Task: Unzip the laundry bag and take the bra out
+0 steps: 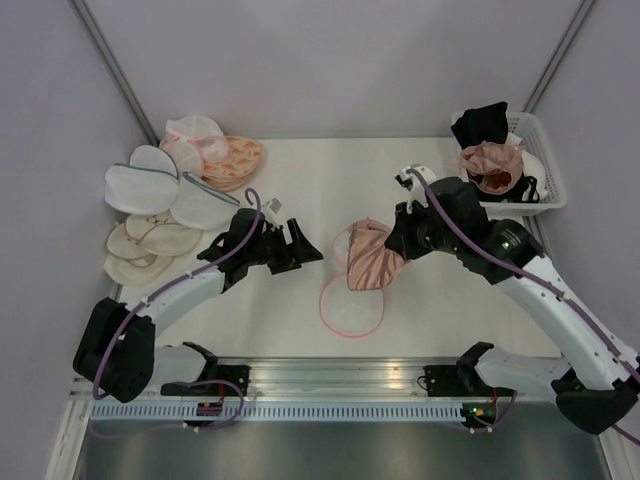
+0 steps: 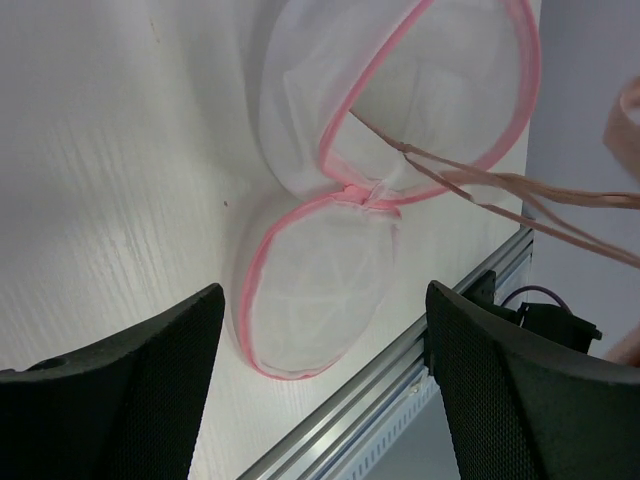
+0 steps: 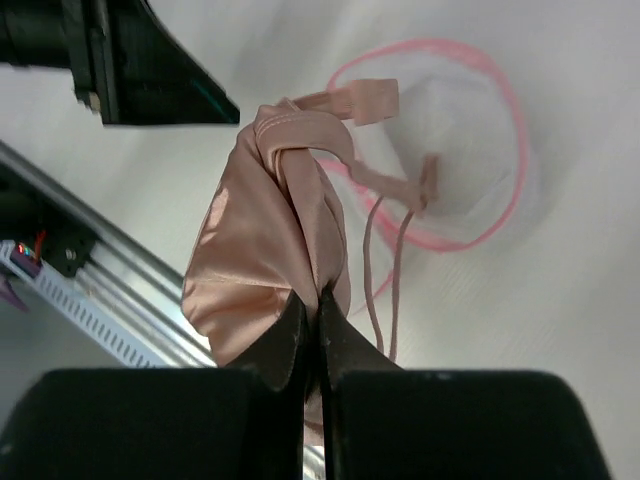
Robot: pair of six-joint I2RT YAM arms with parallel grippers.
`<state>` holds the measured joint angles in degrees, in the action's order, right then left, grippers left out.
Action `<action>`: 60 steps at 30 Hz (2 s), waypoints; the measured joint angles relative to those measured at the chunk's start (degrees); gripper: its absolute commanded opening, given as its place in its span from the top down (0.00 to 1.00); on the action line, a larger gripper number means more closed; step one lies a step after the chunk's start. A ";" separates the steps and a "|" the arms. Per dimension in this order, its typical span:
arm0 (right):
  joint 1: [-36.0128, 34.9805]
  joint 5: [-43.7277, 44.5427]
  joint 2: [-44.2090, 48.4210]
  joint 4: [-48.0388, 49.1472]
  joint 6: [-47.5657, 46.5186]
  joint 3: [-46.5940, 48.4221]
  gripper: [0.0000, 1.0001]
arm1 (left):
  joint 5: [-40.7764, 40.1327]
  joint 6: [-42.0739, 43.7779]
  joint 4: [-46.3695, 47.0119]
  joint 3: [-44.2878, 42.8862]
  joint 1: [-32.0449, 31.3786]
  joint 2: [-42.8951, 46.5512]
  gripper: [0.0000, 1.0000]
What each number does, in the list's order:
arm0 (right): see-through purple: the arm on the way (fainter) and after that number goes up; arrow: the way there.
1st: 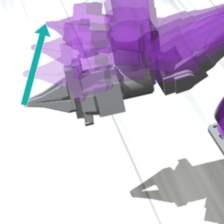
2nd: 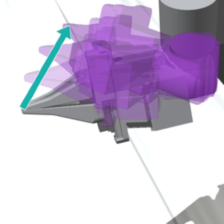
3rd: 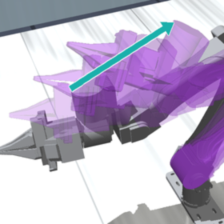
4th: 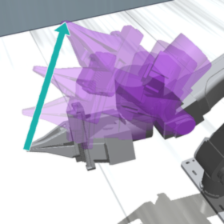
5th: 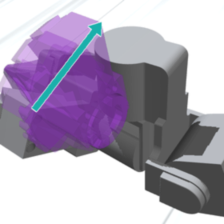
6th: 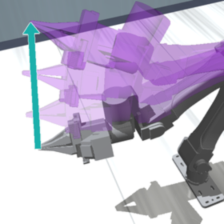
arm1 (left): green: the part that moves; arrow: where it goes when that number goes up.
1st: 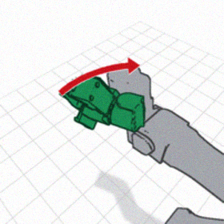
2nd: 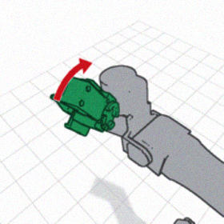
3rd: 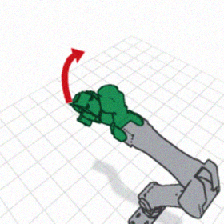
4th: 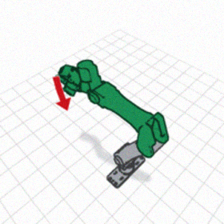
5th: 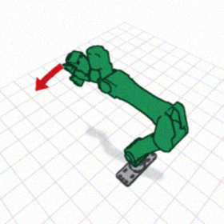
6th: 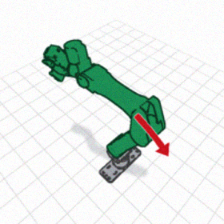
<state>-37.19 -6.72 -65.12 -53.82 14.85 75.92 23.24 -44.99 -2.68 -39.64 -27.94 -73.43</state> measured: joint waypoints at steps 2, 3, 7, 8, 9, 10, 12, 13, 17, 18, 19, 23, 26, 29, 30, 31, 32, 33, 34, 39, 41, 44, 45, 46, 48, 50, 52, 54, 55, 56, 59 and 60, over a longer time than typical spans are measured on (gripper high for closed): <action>-0.07 3.78 3.08 3.04 1.68 0.13 1.00 | -0.50 0.00 -0.66 -0.15 0.00 0.09 0.15; -0.07 6.05 4.50 4.26 2.43 0.59 1.00 | -0.59 0.00 -1.01 -0.15 0.02 0.09 0.15; -0.07 17.97 5.86 8.17 3.89 5.35 1.00 | -0.57 0.00 -2.03 -0.15 0.02 0.09 0.14; -0.07 22.10 5.25 9.27 3.98 6.67 1.00 | -0.57 0.00 -2.03 -0.15 0.02 0.09 0.14; -0.07 26.29 4.48 10.64 3.93 7.69 1.00 | -0.52 0.02 -2.08 -0.15 0.02 0.09 0.14; -0.02 30.60 3.54 12.04 3.85 8.39 1.00 | -0.46 0.00 -2.16 -0.15 0.02 0.11 0.14; 0.72 38.53 1.16 14.86 3.13 9.18 1.00 | -0.24 0.00 -2.36 -0.15 0.02 0.31 0.14; 1.33 40.83 -0.20 15.85 2.75 9.53 1.00 | -0.13 0.00 -2.54 -0.15 0.02 0.52 0.14; 8.44 47.74 -8.35 18.93 1.49 13.90 1.00 | 0.90 0.02 -3.02 -0.15 0.02 1.68 0.14; 11.04 48.28 -10.32 20.13 1.31 15.06 1.00 | 1.22 0.02 -3.04 -0.15 0.02 2.01 0.14; 13.55 48.65 -12.15 21.31 1.18 16.13 1.00 | 1.46 0.02 -3.06 -0.15 0.02 2.36 0.13; 24.00 47.67 -18.73 25.59 0.81 20.74 1.00 | 2.91 0.02 -3.19 -0.15 0.02 3.82 0.13; 30.99 44.68 -25.14 28.20 0.83 27.71 1.00 | 3.85 0.02 -3.21 -0.15 0.02 4.33 0.13; 37.09 39.21 -32.54 30.16 1.75 37.53 1.00 | 4.33 0.02 -3.23 -0.15 0.02 4.52 0.13; 38.82 37.53 -34.86 30.75 2.21 40.59 1.00 | 4.37 0.02 -3.26 -0.15 0.02 4.52 0.13; 40.24 36.41 -36.46 31.04 2.54 42.97 1.00 | 4.39 0.02 -3.26 -0.15 0.02 4.52 0.13; 42.32 34.69 -38.53 31.69 3.17 45.75 0.99 | 4.42 0.02 -3.26 -0.15 0.02 4.52 0.12; 43.63 33.73 -39.82 32.15 3.58 47.41 1.00 | 4.44 0.02 -3.28 -0.15 0.02 4.52 0.12; 45.33 32.65 -41.68 32.50 4.11 50.05 1.00 | 4.48 0.02 -3.28 -0.15 0.02 4.52 0.12; 50.69 30.25 -48.02 34.21 5.38 57.02 1.00 | 5.42 0.02 -3.43 -0.52 0.02 4.37 0.12; 51.80 29.55 -49.37 34.71 5.70 56.78 0.99 | 5.62 0.02 -3.43 -0.79 0.02 4.13 0.12; 52.83 28.17 -52.09 34.99 6.43 55.60 1.00 | 5.81 0.02 -3.45 -0.83 0.02 3.41 0.12; 52.96 27.80 -52.92 34.93 6.56 55.21 1.00 | 5.84 0.02 -3.45 -0.83 0.02 3.13 0.12; 53.09 27.15 -53.77 34.91 6.93 54.05 1.00 | 5.86 0.00 -3.45 -0.83 0.02 2.84 0.12; 53.18 25.55 -55.08 34.40 7.69 50.80 1.00 | 5.88 -0.04 -3.45 -0.83 0.02 2.54 0.12; 53.18 23.69 -55.93 33.44 9.20 45.88 1.00 | 5.88 -0.15 -3.41 -0.83 0.04 2.54 0.12; 53.16 21.73 -56.37 32.41 10.62 39.91 1.00 | 5.92 -0.24 -3.28 -0.83 0.04 2.54 0.12; 53.00 20.35 -56.46 31.39 11.54 33.83 0.98 | 5.99 -0.44 -3.26 -0.83 0.09 2.60 0.12; 52.83 20.24 -56.43 31.04 11.74 32.54 0.89 | 6.08 -0.50 -3.23 -0.83 0.11 2.67 0.12; 52.59 20.02 -56.30 30.88 12.04 30.62 0.74 | 6.21 -0.55 -3.28 -0.83 0.13 2.84 0.12; 52.17 19.15 -54.45 30.86 12.94 26.71 0.12 | 6.82 -0.59 -3.26 -0.83 0.13 3.91 0.10; 52.00 18.67 -53.11 30.86 13.09 25.70 0.02 | 6.91 -0.57 -3.23 -0.83 0.13 4.44 0.05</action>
<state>14.81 11.94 -118.24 -22.96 27.94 101.62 30.15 -45.56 -5.91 -40.47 -27.81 -68.99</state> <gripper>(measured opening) 0.722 0.890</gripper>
